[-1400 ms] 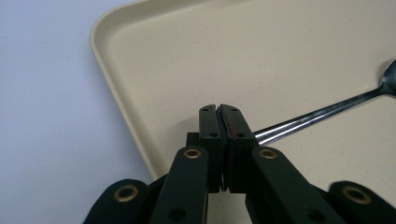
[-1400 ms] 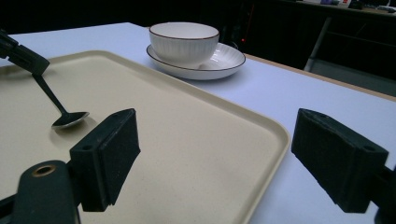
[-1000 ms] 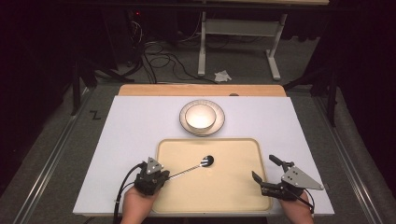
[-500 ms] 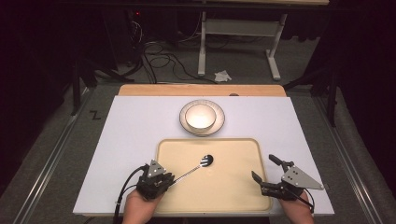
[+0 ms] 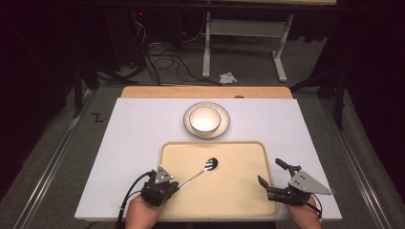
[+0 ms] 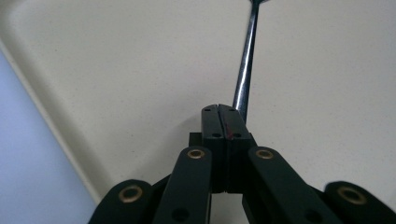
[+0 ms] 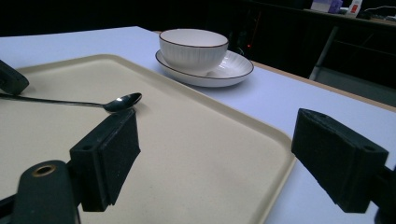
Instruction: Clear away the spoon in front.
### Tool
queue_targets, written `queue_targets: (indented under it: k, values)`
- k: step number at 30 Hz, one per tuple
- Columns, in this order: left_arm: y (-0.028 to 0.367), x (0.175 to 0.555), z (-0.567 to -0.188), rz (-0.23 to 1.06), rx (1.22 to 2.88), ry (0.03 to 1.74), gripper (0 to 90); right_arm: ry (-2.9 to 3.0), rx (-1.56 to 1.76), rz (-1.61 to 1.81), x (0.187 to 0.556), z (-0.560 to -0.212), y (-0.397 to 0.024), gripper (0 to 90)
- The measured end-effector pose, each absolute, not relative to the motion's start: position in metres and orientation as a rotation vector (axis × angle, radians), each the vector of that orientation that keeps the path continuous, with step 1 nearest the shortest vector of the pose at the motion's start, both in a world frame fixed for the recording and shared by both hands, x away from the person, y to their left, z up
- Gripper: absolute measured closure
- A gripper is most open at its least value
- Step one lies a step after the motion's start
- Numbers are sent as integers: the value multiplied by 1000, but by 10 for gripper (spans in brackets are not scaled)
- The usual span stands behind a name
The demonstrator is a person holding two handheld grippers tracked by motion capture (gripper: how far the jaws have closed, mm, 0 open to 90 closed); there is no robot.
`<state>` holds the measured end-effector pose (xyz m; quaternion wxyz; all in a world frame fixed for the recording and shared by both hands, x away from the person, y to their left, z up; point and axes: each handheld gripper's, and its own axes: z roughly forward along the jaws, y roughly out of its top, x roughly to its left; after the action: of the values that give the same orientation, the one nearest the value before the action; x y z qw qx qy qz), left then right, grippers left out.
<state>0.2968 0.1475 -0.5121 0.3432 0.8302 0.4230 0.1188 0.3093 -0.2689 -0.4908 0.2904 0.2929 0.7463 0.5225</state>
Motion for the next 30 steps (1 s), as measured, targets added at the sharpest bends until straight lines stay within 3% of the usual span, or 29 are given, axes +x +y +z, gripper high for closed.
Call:
queue_targets:
  k: [7,14,25,30]
  values:
    - [140,289,-511,297,2173,1082,900,1988,778,1391,310,-491,-270,160]
    - [130,308,-502,288,2027,1084,898,1991,784,1384,311,-492,-269,160]
    - [61,344,-502,284,2111,1020,900,1987,782,1384,311,-492,-271,160]
    - [54,355,-511,312,2137,1072,900,1982,784,1389,311,-491,-272,160]
